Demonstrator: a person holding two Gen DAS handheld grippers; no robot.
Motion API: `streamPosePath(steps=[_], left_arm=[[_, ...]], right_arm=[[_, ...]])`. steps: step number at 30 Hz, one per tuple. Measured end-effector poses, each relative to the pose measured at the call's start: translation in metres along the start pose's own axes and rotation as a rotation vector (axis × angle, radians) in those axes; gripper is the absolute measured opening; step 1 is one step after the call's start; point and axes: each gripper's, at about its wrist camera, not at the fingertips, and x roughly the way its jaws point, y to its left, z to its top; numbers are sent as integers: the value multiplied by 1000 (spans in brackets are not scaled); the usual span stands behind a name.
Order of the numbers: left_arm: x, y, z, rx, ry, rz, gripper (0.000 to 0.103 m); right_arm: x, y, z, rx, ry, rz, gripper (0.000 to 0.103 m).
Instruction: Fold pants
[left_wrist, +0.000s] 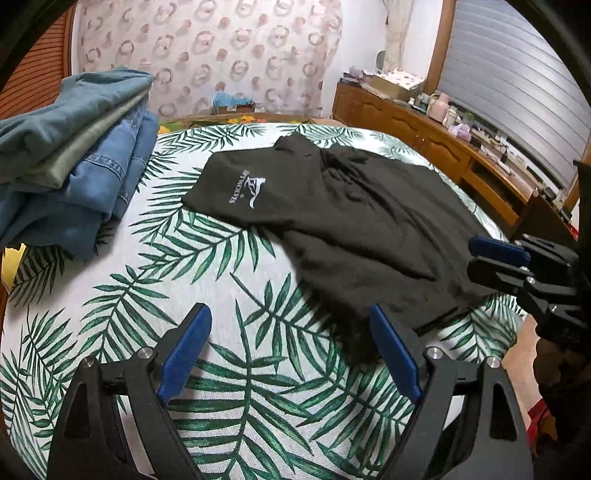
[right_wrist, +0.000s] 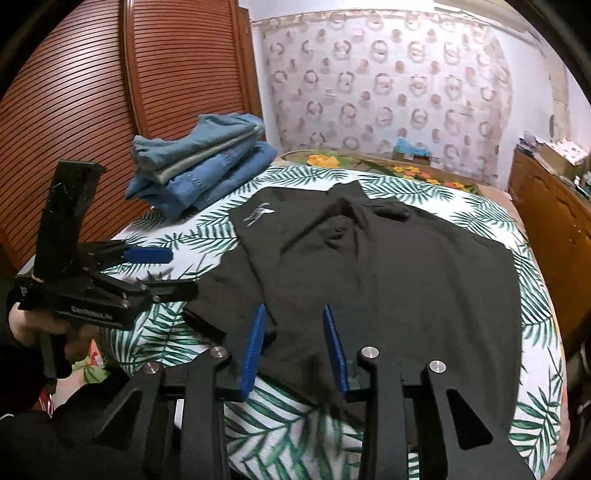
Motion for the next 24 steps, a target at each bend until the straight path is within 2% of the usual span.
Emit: streamPosePath(steps=[3,6,16,21,24], left_arm=[[6,-2,-5,13,30,8,88],[5,-6,-9,42,22,27,88],[3,-5,-12,41,-12,19,88],[1,-5,-14,43,-25,19,88],[1,-6,-15,50,-34,21,88]], right_arm=[[7,-1,-1,7,16,4,33],[17,-1,-2,12,41,8,33],[46,-1,3,-1,97,38,33],[55,6,6,-32,117,52,20],[59,6,7,-29,117,54,16]])
